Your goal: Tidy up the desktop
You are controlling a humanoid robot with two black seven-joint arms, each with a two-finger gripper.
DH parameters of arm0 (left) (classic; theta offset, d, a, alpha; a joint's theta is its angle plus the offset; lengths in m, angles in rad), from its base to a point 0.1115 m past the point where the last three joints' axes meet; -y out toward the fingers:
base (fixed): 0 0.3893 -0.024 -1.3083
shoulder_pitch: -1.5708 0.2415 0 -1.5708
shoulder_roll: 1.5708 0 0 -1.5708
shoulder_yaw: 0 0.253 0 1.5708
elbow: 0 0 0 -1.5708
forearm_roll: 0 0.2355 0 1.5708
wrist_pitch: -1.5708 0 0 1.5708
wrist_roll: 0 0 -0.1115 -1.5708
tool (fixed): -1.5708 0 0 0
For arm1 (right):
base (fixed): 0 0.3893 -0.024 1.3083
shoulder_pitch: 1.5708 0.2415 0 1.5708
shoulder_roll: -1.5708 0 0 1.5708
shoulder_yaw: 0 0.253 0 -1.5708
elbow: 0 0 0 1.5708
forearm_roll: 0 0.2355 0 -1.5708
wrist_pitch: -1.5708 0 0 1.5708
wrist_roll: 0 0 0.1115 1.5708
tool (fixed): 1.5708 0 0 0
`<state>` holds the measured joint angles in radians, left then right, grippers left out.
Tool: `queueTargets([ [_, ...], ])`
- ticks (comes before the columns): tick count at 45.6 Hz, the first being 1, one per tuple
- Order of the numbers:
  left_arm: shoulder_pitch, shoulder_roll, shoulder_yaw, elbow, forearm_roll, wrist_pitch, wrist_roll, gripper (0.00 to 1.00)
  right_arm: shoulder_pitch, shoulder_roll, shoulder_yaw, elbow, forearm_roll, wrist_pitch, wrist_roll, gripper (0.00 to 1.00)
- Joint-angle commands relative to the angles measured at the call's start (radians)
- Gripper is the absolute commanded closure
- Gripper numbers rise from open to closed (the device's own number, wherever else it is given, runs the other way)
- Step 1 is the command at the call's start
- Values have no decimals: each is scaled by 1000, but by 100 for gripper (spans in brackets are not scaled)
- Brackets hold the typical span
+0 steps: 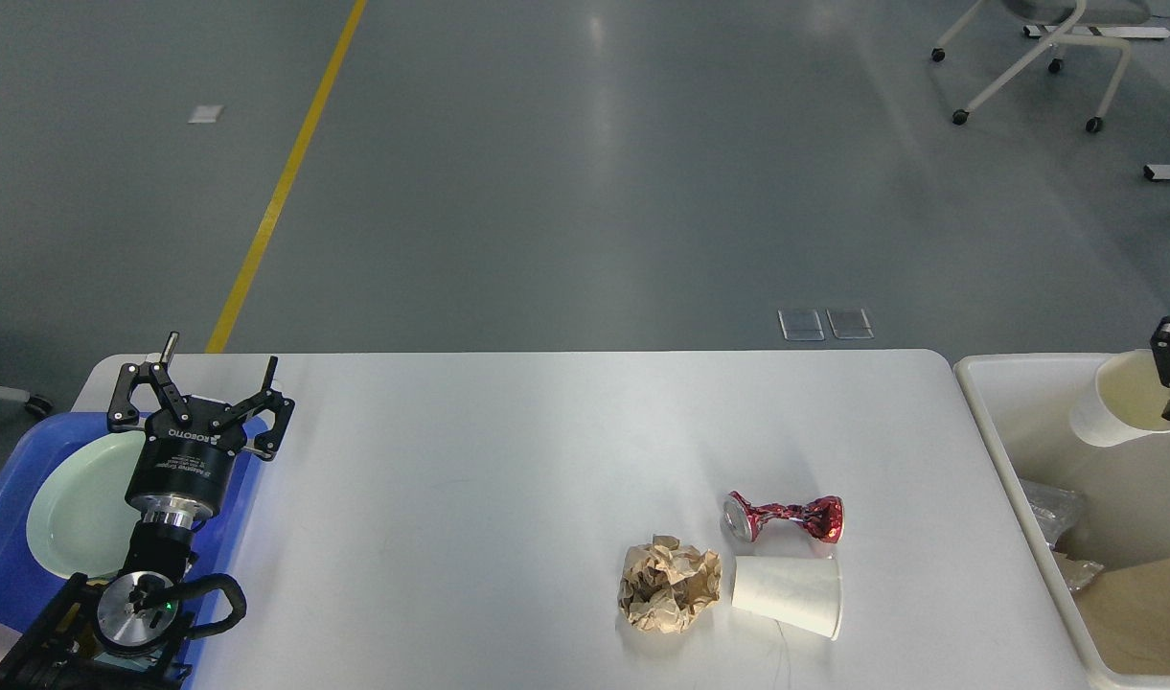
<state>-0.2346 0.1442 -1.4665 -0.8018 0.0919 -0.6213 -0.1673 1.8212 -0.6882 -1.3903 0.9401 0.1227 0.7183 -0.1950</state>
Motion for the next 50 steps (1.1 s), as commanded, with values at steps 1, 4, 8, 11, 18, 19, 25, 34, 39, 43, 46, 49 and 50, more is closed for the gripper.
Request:
queueTargets([
  [1, 0, 0, 0, -1, 0, 0, 0, 4, -255, -14, 118, -205, -2, -13, 0, 100],
  [4, 0, 0, 0, 1, 0, 0, 0, 4, -391, -17, 195, -294, -2, -57, 0, 100],
  [8, 0, 0, 0, -1, 0, 0, 0, 4, -543, -16, 272, -352, -2, -181, 0, 100],
  [11, 0, 0, 0, -1, 0, 0, 0, 4, -644, -8, 327, -372, 0, -325, 0, 100],
  [18, 0, 0, 0, -1, 0, 0, 0, 4, -876, 35, 454, -380, 0, -750, 0, 100],
  [19, 0, 0, 0, 1, 0, 0, 0, 4, -911, 47, 468, -383, 0, -795, 0, 100],
  [25, 0, 0, 0, 0, 0, 0, 0, 4, -1051, 134, 513, -490, 2, -936, 0, 100],
  [34, 0, 0, 0, -1, 0, 0, 0, 4, -1166, 243, 537, -633, 18, -939, 2, 100],
  [39, 0, 0, 0, 1, 0, 0, 0, 4, -1177, 260, 567, -642, 18, -942, 2, 100],
  [43, 0, 0, 0, -1, 0, 0, 0, 4, -1185, 272, 570, -642, 18, -947, 0, 100],
  [46, 0, 0, 0, 1, 0, 0, 0, 4, -1186, 276, 568, -642, 18, -948, 0, 100],
  [49, 0, 0, 0, 0, 0, 0, 0, 4, -1186, 276, 568, -644, 18, -948, 0, 100],
  [50, 0, 0, 0, 1, 0, 0, 0, 4, -1188, 276, 568, -644, 18, -948, 0, 100],
])
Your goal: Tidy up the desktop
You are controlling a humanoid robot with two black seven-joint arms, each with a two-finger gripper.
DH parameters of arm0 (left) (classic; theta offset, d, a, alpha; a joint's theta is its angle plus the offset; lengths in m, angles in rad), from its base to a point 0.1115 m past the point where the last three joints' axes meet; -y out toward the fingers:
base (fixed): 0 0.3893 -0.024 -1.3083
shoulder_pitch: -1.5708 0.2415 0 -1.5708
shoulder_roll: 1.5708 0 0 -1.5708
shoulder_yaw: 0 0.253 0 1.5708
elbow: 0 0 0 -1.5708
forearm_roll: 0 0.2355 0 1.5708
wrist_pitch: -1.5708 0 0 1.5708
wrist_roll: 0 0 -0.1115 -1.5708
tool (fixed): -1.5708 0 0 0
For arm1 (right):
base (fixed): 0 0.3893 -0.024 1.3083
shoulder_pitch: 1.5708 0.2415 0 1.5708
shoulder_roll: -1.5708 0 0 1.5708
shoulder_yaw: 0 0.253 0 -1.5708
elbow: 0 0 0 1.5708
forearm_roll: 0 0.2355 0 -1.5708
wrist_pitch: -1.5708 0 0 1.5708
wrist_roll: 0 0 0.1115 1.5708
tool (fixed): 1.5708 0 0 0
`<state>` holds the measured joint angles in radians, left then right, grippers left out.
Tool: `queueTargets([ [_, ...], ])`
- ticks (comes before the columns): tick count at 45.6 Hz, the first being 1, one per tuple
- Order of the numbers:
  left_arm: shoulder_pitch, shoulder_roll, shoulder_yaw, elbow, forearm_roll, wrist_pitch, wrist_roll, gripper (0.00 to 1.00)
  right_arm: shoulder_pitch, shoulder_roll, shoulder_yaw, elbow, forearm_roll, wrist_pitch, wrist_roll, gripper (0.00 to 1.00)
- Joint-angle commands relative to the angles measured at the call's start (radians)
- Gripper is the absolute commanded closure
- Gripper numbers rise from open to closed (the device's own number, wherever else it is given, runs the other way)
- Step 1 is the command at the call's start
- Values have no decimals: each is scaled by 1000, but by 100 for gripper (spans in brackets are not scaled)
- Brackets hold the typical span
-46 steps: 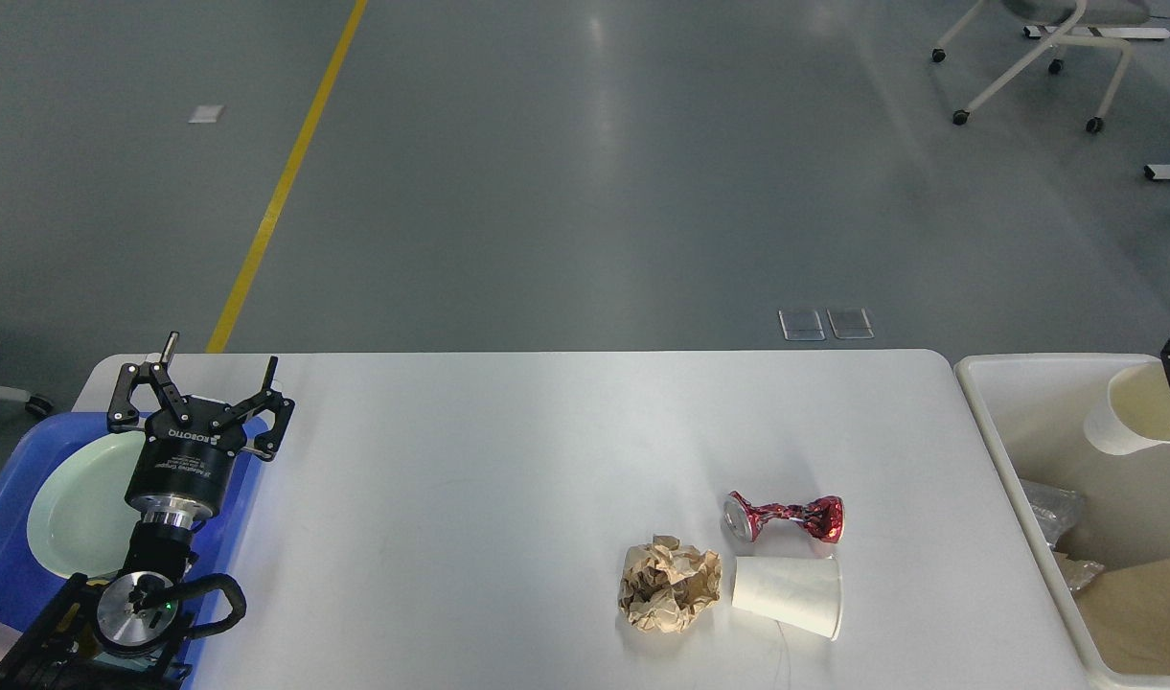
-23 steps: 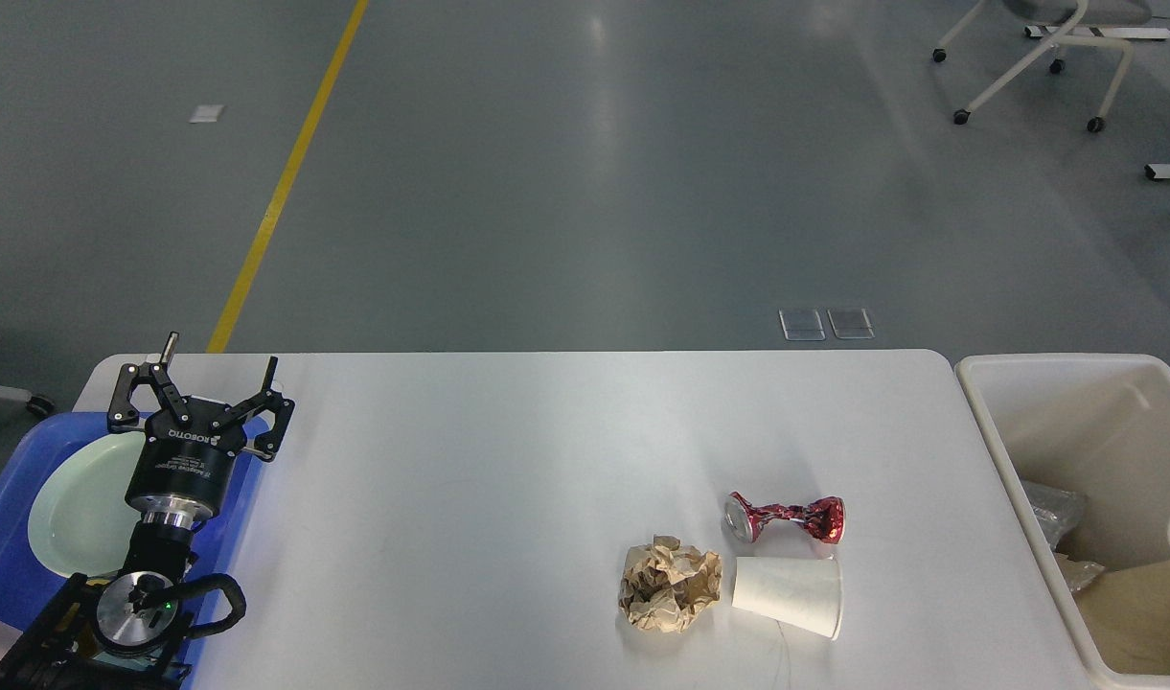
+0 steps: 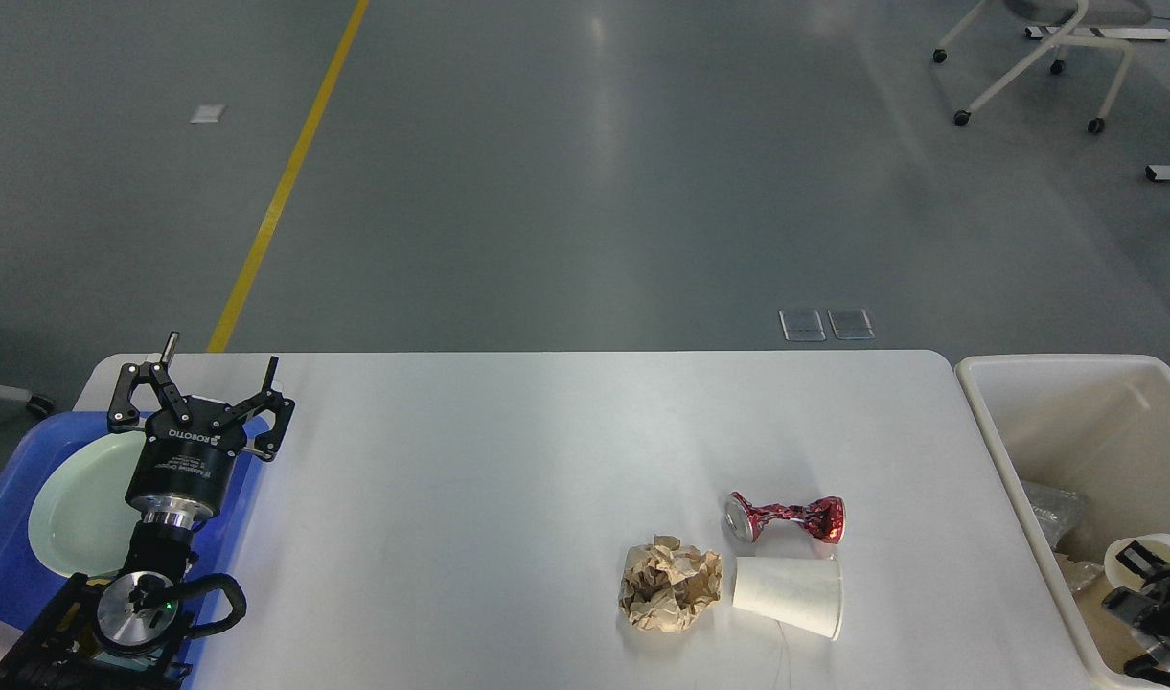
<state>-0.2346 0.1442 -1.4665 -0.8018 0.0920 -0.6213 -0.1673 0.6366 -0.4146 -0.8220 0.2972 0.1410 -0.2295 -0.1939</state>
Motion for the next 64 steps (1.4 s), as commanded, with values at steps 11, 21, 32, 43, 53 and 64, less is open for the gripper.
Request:
queueTargets([
  [11, 0, 0, 0, 0, 0, 0, 0, 4, 0, -4, 1, -1, 0, -77, -1, 0],
  [21, 0, 0, 0, 0, 0, 0, 0, 4, 2, -7, 1, 3, 0, -97, -1, 0],
  [32, 0, 0, 0, 0, 0, 0, 0, 4, 5, -12, 3, 13, -11, -96, 4, 0],
  [43, 0, 0, 0, 0, 0, 0, 0, 4, 113, -58, -14, 57, -56, -65, 4, 0],
  [53, 0, 0, 0, 0, 0, 0, 0, 4, 385, -176, -19, 315, -386, 1, 1, 0],
  [64, -2, 0, 0, 0, 0, 0, 2, 4, 737, -185, -140, 461, -500, 396, -2, 0],
])
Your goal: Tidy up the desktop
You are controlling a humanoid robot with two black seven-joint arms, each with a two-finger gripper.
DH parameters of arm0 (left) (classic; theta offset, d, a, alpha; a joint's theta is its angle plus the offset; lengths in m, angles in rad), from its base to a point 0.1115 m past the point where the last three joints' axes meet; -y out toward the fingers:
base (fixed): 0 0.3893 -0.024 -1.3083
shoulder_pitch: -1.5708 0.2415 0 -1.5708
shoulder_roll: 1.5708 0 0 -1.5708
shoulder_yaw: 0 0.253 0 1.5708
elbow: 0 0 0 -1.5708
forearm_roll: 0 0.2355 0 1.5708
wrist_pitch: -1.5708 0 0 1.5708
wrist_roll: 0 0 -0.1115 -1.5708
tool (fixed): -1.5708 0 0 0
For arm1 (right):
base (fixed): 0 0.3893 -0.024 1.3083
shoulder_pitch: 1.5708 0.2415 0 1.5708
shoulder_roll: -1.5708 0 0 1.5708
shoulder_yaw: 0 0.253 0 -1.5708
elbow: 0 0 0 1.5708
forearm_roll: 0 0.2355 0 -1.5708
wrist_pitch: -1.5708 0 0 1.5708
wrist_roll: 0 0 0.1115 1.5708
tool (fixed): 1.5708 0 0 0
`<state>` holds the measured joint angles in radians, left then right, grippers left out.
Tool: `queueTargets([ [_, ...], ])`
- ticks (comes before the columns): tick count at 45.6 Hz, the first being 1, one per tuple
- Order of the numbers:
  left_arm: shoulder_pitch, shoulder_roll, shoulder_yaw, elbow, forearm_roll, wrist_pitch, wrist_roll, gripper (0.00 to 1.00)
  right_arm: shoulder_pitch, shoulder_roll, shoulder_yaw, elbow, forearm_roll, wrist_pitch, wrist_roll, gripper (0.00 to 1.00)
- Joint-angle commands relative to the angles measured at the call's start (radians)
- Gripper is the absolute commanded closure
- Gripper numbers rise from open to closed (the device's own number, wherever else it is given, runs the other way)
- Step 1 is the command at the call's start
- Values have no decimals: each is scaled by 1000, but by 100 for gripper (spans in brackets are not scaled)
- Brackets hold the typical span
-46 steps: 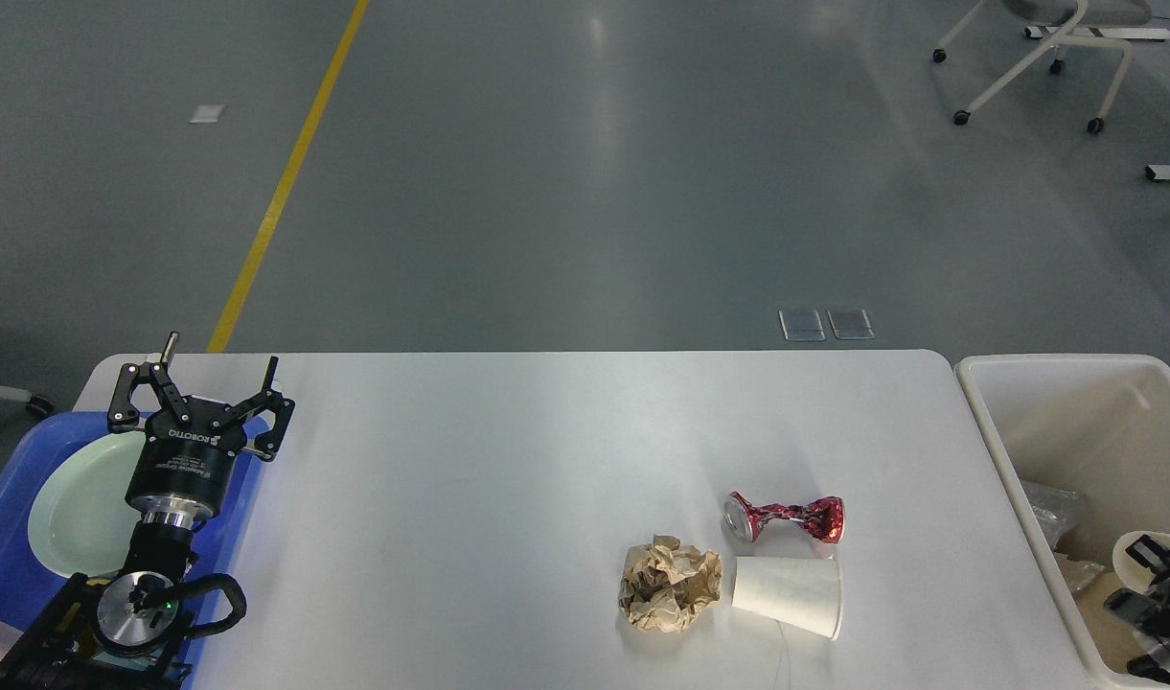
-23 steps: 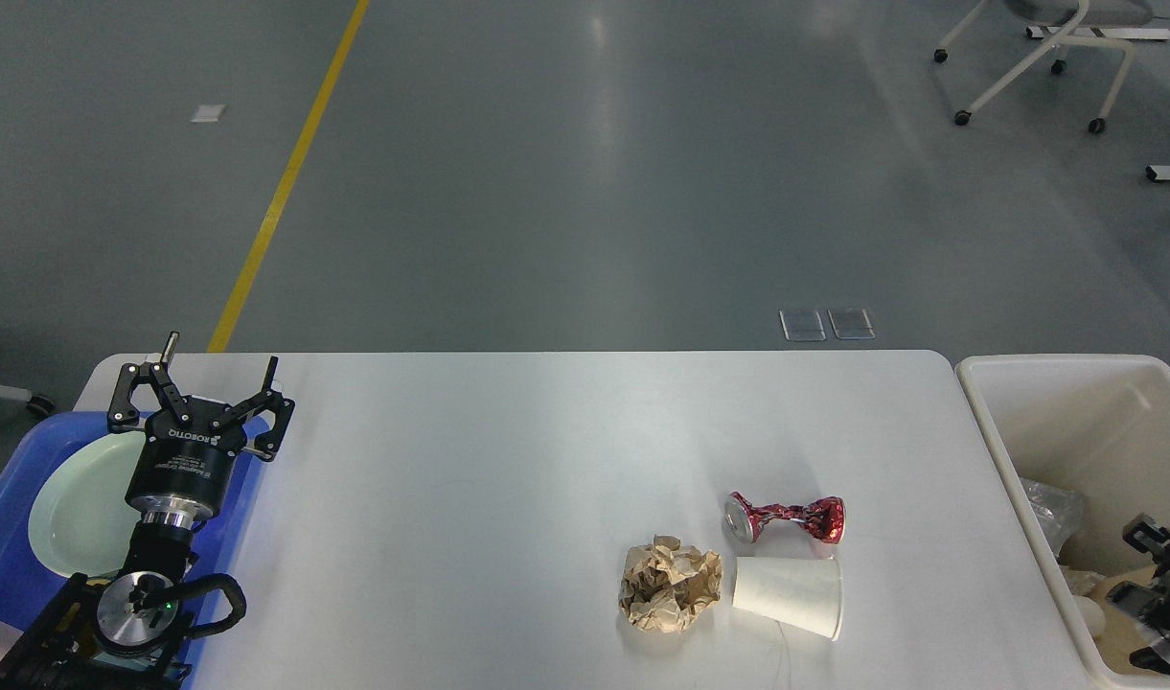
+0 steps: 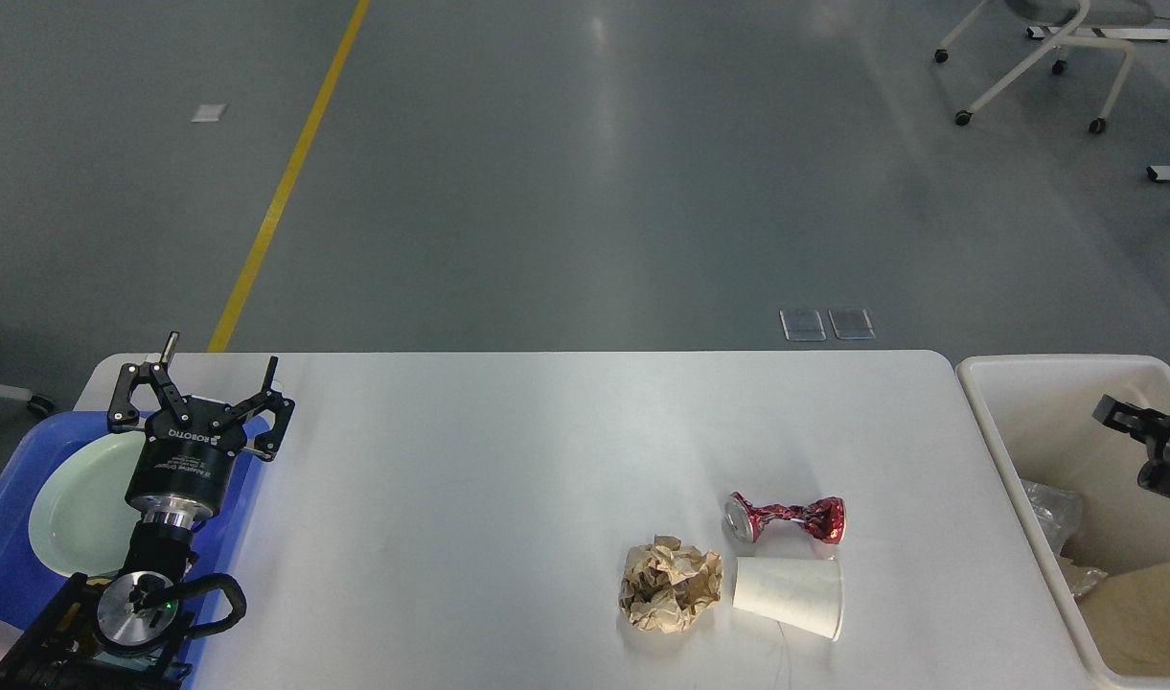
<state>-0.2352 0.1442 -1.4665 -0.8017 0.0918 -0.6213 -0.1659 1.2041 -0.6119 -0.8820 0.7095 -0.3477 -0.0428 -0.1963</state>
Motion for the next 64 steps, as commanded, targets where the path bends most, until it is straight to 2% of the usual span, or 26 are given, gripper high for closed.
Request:
queueTargets([
  [1, -1, 0, 0, 1, -1, 0, 0, 4, 204, 20, -93, 60, -10, 253, 0, 0],
  [8, -1, 0, 0, -1, 0, 0, 0, 4, 405, 115, -182, 117, -10, 532, -6, 0],
  [12, -1, 0, 0, -1, 0, 0, 0, 4, 501, 168, -218, 154, -8, 658, -6, 0],
  [19, -1, 0, 0, -1, 0, 0, 0, 4, 696, 205, -233, 298, 4, 805, -8, 0],
  [26, 0, 0, 0, -1, 0, 0, -1, 4, 925, 205, -264, 481, 90, 908, -11, 0],
  [31, 0, 0, 0, -1, 0, 0, -1, 4, 1060, 201, -287, 605, 159, 945, -11, 0],
  [36, 0, 0, 0, -1, 0, 0, -1, 4, 1216, 205, -304, 796, 210, 933, -11, 0],
  [41, 0, 0, 0, 1, 0, 0, -1, 4, 1305, 215, -305, 912, 265, 919, -11, 0],
  [64, 0, 0, 0, -1, 0, 0, 0, 4, 1267, 248, -299, 921, 303, 857, -11, 0],
])
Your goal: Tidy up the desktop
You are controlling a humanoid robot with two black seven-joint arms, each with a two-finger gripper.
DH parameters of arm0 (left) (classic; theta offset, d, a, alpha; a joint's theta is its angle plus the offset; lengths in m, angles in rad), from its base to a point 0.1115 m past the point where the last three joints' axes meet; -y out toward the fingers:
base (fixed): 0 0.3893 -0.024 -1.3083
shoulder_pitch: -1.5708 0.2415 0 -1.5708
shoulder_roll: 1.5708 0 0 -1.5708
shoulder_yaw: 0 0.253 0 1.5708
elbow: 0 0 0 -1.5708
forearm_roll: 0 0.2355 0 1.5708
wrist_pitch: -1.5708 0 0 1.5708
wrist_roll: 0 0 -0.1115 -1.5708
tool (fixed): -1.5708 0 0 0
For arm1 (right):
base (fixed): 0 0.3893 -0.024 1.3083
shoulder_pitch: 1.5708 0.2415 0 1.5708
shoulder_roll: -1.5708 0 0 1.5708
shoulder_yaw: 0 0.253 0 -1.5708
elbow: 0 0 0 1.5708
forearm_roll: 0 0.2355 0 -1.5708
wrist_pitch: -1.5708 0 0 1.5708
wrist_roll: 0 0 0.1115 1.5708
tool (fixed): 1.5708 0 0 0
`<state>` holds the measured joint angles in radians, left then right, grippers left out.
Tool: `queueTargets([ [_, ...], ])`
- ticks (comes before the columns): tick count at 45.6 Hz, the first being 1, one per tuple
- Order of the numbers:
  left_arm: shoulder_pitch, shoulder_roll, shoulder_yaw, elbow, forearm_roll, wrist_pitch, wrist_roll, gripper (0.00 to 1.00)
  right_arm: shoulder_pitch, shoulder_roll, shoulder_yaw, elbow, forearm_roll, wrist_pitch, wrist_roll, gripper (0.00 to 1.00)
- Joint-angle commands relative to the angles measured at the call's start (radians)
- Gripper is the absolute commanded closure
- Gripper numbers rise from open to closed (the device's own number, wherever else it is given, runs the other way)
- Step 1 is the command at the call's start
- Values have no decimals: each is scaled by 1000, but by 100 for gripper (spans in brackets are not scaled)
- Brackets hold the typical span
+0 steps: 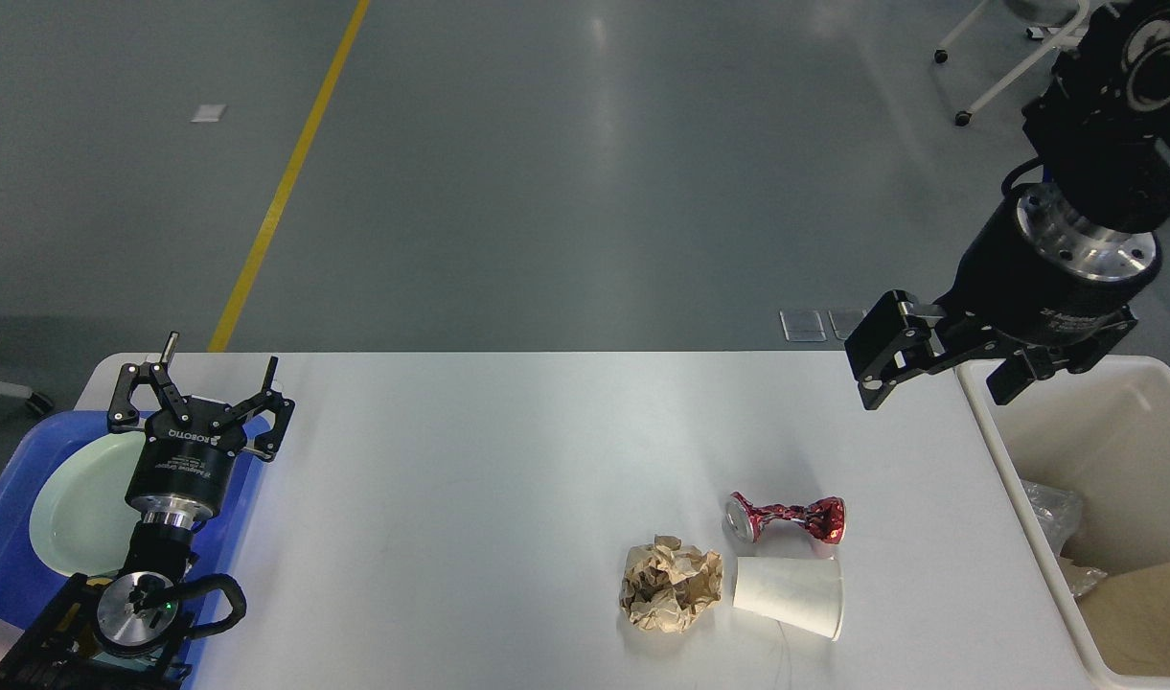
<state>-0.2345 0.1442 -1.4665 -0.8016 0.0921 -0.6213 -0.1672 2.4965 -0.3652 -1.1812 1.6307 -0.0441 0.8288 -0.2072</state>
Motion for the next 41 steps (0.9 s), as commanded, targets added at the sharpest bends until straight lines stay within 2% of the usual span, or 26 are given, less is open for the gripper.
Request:
queueTargets([
  [1, 0, 0, 0, -1, 0, 0, 2, 4, -27, 2, 0, -2, 1, -19, 0, 0],
  [11, 0, 0, 0, 1, 0, 0, 2, 4, -85, 17, 5, -5, 41, -54, 0, 0],
  [17, 0, 0, 0, -1, 0, 0, 2, 4, -120, 20, 3, -6, 154, -167, -12, 0],
  [19, 0, 0, 0, 1, -2, 0, 2, 4, -137, 22, -2, -6, 229, -201, -32, 0],
  [21, 0, 0, 0, 1, 0, 0, 2, 4, -154, 29, -3, -6, 323, -230, -72, 0],
  [25, 0, 0, 0, 1, 0, 0, 2, 4, -200, 52, 0, -6, 534, -299, -197, 0],
  [28, 0, 0, 0, 1, 0, 0, 2, 4, -251, 72, 5, -3, 688, -364, -267, 0],
  [31, 0, 0, 0, -1, 0, 0, 2, 4, -292, 83, 6, -3, 806, -430, -279, 0],
  [41, 0, 0, 0, -1, 0, 0, 1, 4, -410, 83, 47, -5, 1099, -646, -276, 0],
])
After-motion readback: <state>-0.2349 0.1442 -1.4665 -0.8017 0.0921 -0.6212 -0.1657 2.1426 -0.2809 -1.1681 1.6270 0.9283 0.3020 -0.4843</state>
